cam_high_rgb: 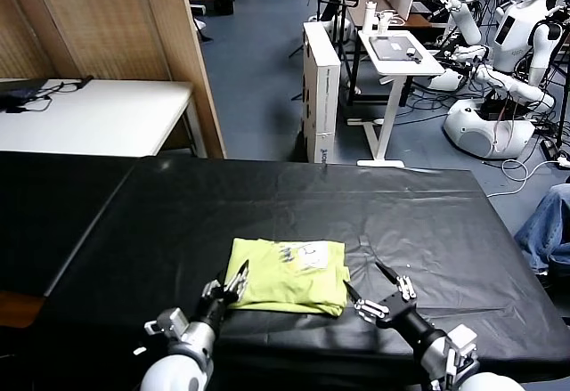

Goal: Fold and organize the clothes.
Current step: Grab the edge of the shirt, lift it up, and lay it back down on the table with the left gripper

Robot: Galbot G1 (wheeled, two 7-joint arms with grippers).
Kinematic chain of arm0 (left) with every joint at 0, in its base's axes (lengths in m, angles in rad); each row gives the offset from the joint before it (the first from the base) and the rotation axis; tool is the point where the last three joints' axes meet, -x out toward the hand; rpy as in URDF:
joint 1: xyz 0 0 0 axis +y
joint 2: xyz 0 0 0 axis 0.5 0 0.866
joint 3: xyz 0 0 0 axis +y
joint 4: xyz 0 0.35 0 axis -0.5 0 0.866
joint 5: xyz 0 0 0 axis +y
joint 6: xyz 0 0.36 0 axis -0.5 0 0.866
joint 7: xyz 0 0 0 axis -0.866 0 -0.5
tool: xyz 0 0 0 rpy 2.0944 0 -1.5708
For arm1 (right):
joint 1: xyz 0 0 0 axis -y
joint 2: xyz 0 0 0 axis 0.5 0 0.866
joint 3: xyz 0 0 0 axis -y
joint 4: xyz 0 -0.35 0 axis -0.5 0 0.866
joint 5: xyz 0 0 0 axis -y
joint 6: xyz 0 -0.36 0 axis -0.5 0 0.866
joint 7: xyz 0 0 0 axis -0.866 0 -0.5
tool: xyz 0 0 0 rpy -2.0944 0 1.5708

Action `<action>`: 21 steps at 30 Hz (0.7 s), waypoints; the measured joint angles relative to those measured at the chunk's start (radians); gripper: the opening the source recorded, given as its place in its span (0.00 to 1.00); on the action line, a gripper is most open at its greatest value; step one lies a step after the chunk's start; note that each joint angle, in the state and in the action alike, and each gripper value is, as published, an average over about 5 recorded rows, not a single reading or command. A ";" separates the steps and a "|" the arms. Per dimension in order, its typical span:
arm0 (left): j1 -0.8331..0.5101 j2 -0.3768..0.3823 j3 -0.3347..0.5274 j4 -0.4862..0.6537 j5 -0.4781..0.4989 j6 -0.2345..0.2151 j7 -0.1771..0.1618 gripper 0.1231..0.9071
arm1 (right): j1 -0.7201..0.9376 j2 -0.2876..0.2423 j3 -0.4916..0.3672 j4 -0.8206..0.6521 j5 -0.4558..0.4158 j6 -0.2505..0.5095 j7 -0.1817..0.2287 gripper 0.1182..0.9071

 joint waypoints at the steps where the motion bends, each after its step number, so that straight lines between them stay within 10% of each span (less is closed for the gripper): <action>1: 0.000 0.000 -0.001 -0.002 -0.012 0.003 -0.001 0.43 | 0.000 0.000 0.000 0.000 -0.001 0.000 0.000 1.00; 6: -0.003 0.000 -0.003 -0.016 -0.071 0.025 -0.020 0.10 | -0.001 0.005 -0.001 -0.003 -0.008 0.003 0.000 1.00; 14: -0.030 0.053 -0.035 -0.057 -0.092 0.051 -0.049 0.09 | -0.001 0.018 0.005 -0.018 -0.015 0.013 0.003 1.00; 21: -0.040 0.248 -0.111 -0.094 -0.200 0.070 -0.058 0.09 | 0.006 0.038 -0.003 -0.039 -0.022 0.020 0.005 1.00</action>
